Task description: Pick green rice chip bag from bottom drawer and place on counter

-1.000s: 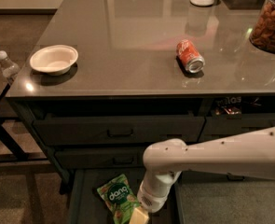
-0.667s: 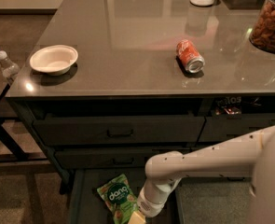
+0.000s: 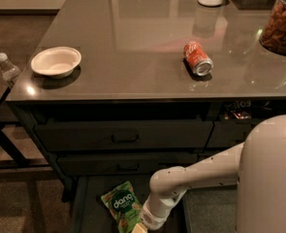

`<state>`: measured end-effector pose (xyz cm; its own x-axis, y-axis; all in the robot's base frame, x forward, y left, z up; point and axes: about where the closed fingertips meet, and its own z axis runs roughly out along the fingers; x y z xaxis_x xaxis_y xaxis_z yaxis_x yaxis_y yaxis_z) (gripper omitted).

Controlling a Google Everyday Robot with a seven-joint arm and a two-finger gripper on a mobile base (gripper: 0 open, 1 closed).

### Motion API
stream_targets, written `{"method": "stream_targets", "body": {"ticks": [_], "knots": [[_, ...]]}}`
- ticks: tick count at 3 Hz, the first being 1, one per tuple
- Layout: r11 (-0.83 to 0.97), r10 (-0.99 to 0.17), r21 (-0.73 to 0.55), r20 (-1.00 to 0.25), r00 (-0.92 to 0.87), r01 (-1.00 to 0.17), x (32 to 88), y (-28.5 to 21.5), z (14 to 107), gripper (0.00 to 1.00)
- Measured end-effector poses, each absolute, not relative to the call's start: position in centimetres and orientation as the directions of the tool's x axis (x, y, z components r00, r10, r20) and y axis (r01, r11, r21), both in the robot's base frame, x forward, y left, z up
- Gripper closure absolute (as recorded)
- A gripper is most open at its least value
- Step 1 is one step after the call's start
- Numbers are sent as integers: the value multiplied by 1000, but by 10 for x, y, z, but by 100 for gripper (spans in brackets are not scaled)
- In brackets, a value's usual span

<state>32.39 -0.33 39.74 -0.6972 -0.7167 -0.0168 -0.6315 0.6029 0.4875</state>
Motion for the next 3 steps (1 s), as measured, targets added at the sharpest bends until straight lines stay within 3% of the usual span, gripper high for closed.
{"method": "stream_targets", "body": {"ticks": [3], "knots": [[703, -633, 505, 123, -764, -501, 320, 16, 265, 0]]}}
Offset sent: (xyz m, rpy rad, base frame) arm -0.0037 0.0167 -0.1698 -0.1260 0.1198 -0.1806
